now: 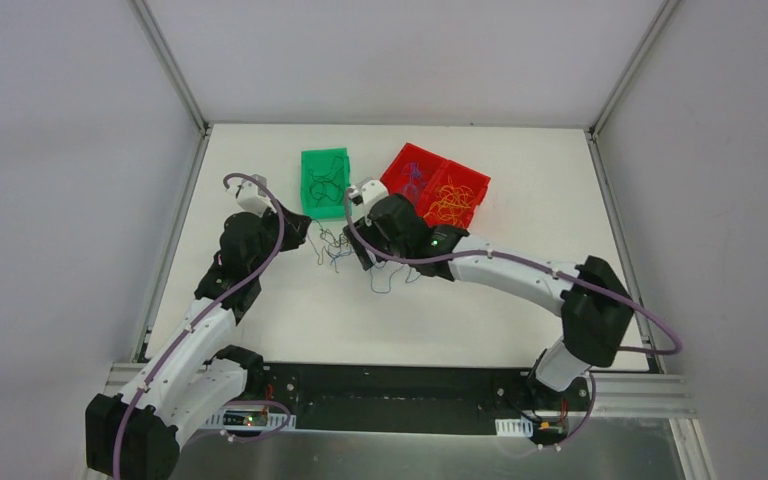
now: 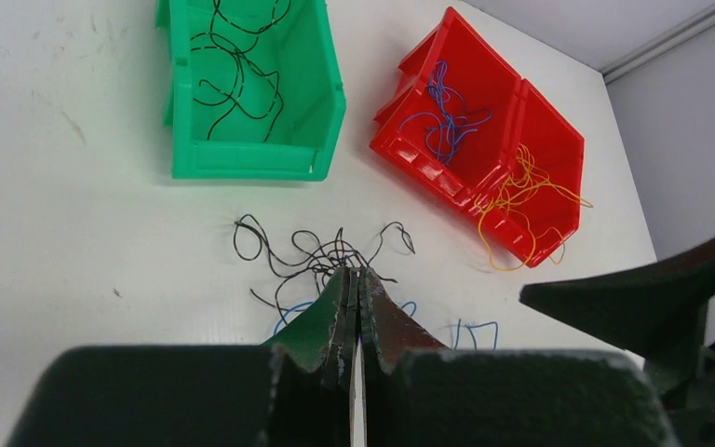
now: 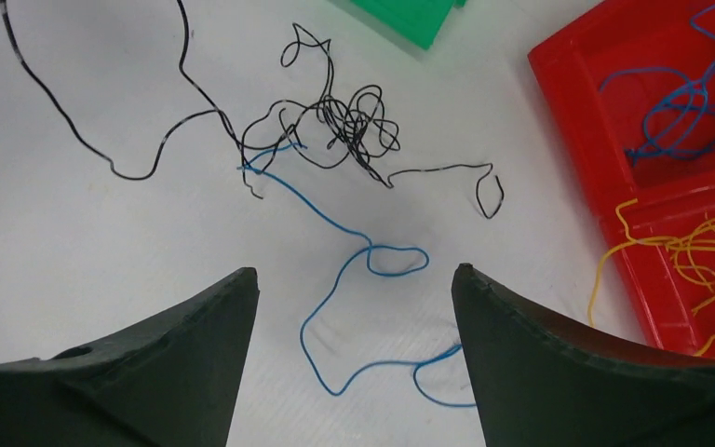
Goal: Untangle the cables
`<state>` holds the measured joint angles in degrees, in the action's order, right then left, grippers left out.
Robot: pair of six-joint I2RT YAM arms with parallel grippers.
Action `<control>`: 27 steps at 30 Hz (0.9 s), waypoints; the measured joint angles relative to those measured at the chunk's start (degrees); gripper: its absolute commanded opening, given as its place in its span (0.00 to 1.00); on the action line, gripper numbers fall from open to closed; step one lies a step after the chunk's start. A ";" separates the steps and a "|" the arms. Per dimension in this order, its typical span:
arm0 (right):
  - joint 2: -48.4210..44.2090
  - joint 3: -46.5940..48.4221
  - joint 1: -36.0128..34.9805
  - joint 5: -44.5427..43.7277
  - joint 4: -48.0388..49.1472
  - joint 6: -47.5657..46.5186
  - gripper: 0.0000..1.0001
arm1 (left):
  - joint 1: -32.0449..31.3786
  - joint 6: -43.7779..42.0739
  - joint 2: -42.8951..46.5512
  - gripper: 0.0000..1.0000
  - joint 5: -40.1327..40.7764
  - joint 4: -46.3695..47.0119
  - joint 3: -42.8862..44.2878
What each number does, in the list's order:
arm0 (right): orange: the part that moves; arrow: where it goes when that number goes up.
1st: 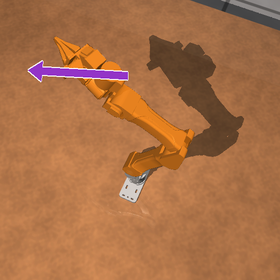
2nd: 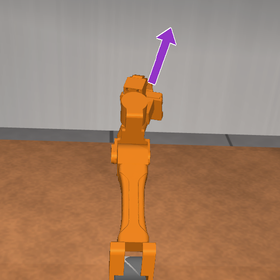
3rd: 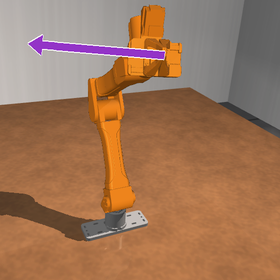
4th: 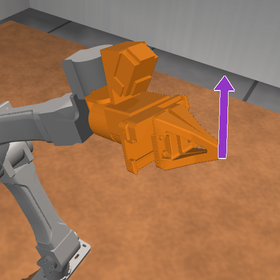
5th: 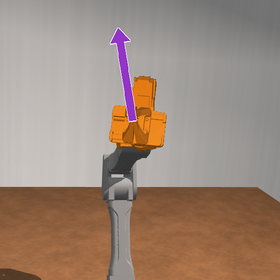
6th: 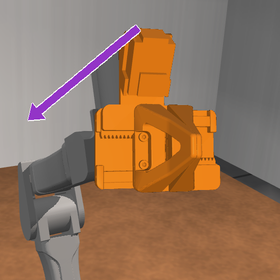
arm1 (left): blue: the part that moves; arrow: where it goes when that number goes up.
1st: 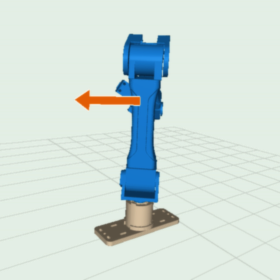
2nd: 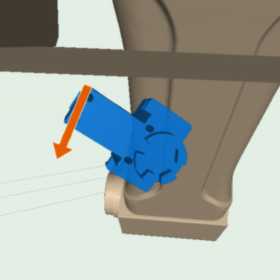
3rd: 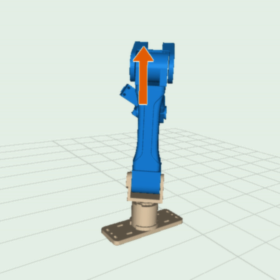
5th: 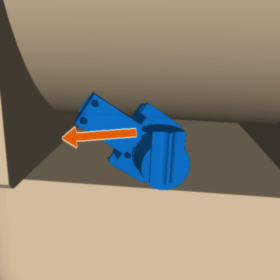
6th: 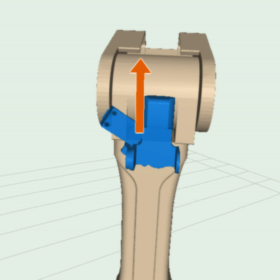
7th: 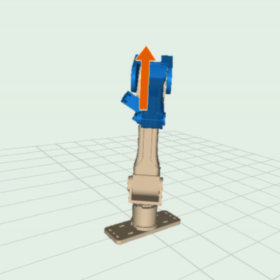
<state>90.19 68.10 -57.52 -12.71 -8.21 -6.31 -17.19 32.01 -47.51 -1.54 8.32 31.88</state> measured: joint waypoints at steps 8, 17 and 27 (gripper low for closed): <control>9.44 5.16 0.42 3.63 -0.68 -4.61 0.75 | 0.00 -0.04 0.37 0.00 0.13 -0.02 -0.02; 14.93 4.92 0.87 8.11 -0.44 -10.16 0.62 | 0.00 -0.02 0.46 0.00 0.42 -0.07 -0.02; 18.80 8.22 1.01 10.60 1.20 -13.38 0.46 | 0.00 -0.04 0.81 0.00 1.92 -0.33 -0.59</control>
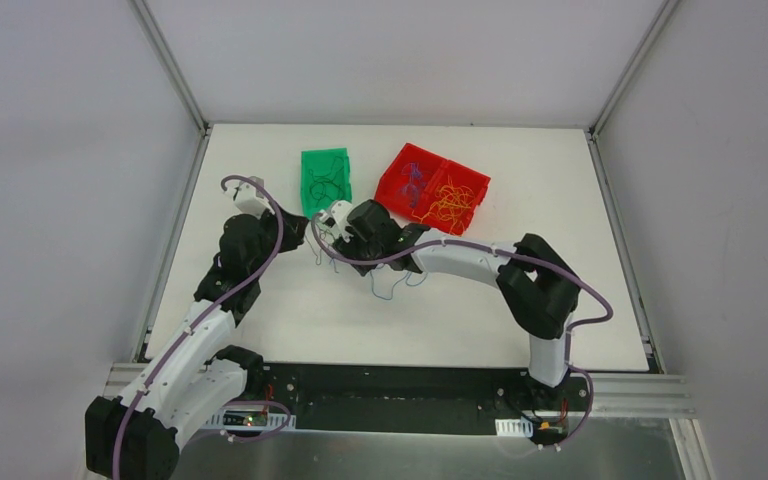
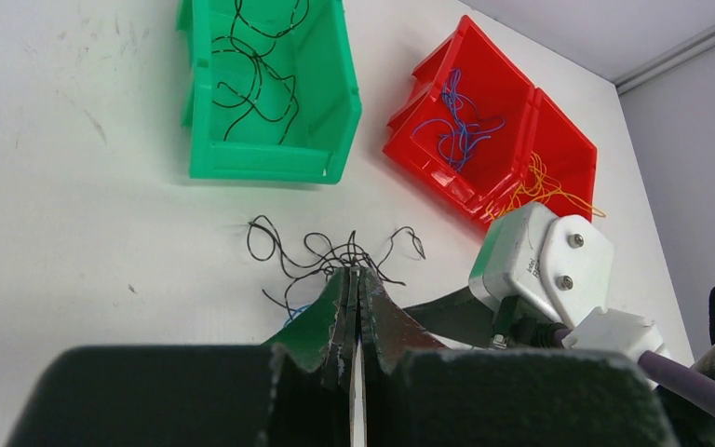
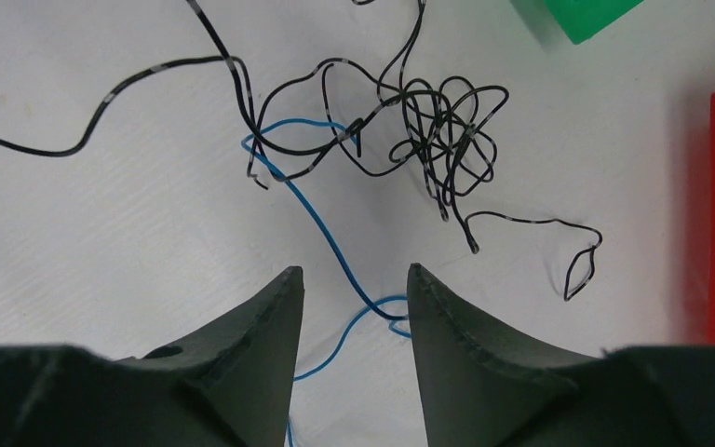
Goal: Untangle the cables
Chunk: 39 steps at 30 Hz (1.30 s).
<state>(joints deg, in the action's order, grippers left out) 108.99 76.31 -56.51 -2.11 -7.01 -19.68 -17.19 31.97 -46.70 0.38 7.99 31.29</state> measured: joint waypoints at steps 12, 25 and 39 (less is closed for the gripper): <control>-0.11 -0.57 0.02 -0.59 3.10 -1.22 0.00 | 0.00 0.00 -0.17 0.00 0.35 -0.20 0.00; -24.33 -16.46 11.98 -9.84 3.28 24.13 0.00 | 0.00 4.28 0.20 0.00 15.50 -6.86 -0.15; -29.18 -23.08 13.40 -14.29 0.66 37.31 0.71 | 0.00 8.57 0.35 0.00 23.67 -13.27 -0.15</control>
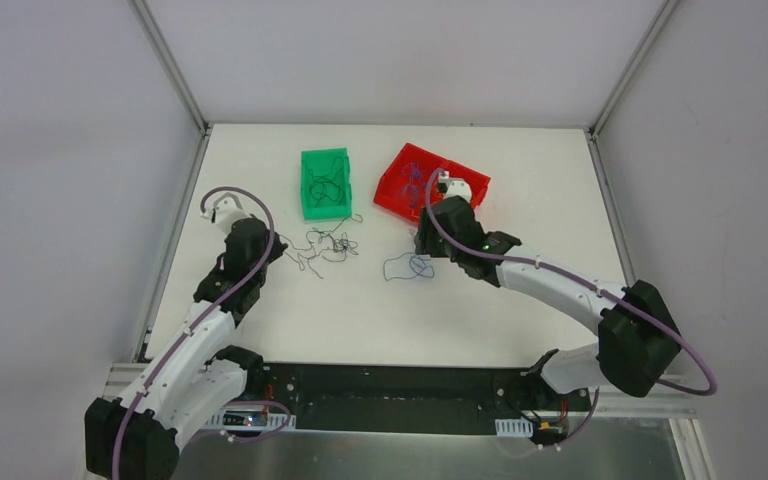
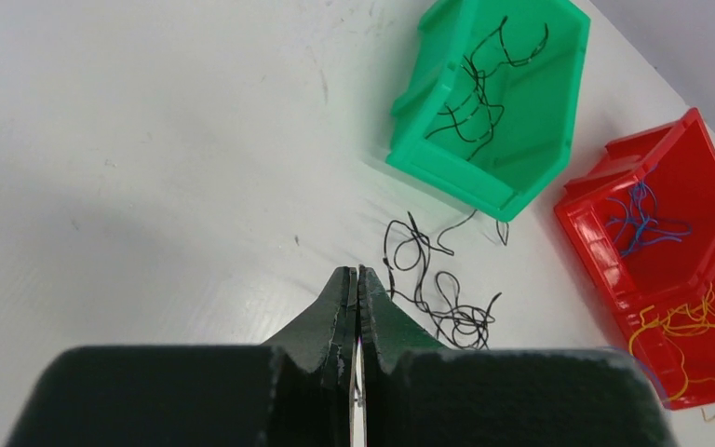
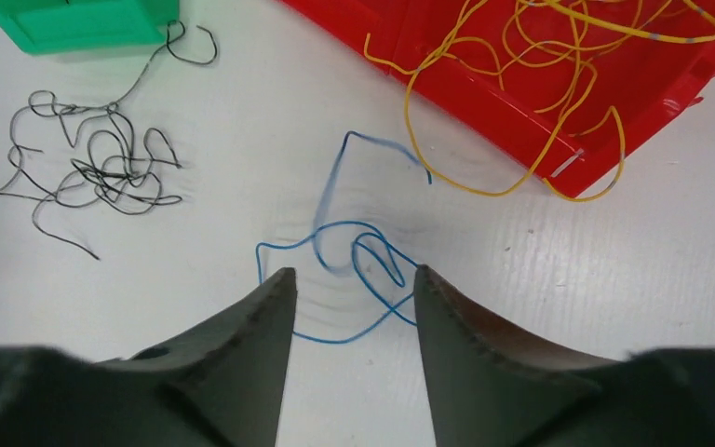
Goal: Untangle the cables
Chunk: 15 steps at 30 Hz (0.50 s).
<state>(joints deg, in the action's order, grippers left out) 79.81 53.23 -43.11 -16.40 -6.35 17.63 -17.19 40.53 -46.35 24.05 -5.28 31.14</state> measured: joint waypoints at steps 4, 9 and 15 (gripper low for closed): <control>0.04 0.00 -3.93 -2.84 -3.45 -1.22 0.99 | 0.00 -0.92 -0.24 0.00 -3.17 0.35 0.20; 2.40 1.46 -6.40 -3.69 -7.76 -3.39 1.00 | 0.00 -1.14 -0.24 0.00 -5.20 0.50 0.22; 15.08 10.58 -10.40 -6.38 -11.76 -8.50 1.00 | 0.00 -1.36 -0.24 0.00 -6.62 0.92 0.22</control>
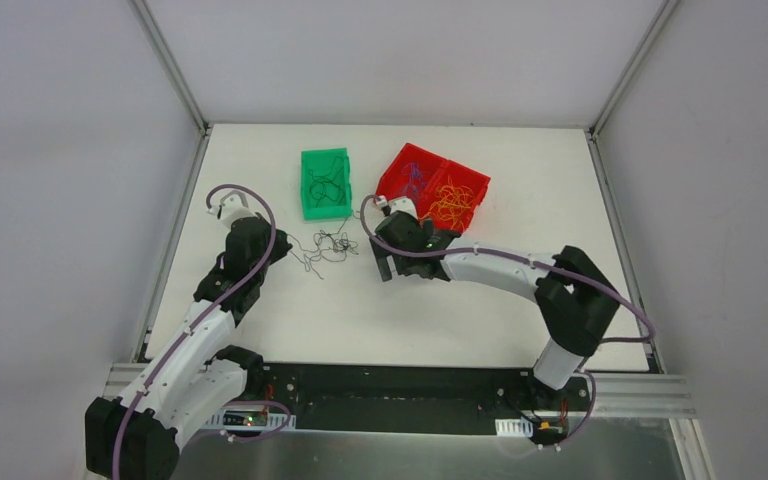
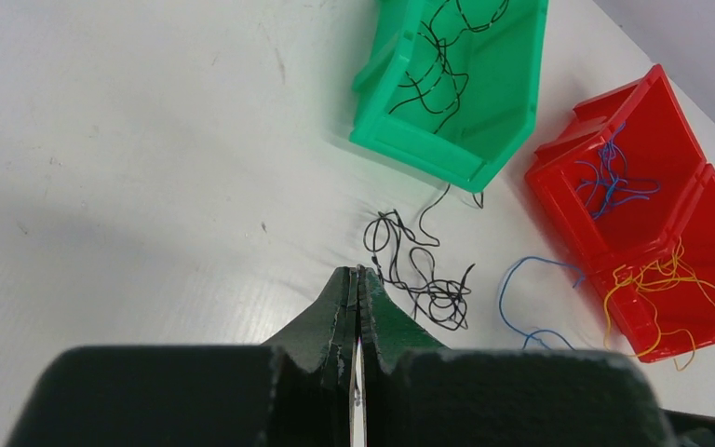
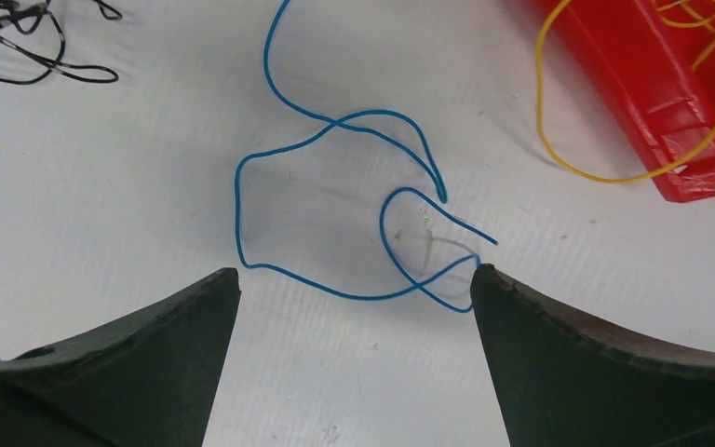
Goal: Untangle the cables
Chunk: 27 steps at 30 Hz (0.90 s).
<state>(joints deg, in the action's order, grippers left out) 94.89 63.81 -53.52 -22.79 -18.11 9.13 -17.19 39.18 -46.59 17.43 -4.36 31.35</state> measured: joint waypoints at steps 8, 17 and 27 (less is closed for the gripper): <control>2.95 0.52 2.10 -1.03 -1.81 10.75 1.00 | 0.00 -0.63 0.00 0.00 -0.74 0.68 0.00; -5.97 5.09 0.11 -15.08 -16.13 44.59 1.00 | 0.00 -1.11 0.00 0.00 -0.90 1.11 0.00; 4.52 16.79 -1.79 -12.07 -31.28 75.45 0.99 | 0.00 -1.31 0.39 0.00 -0.90 1.11 0.00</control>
<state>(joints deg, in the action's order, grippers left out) 99.42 80.60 -55.31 -34.85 -49.39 84.58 -17.19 37.87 -46.19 16.53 -3.25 31.35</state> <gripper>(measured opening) 0.994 0.008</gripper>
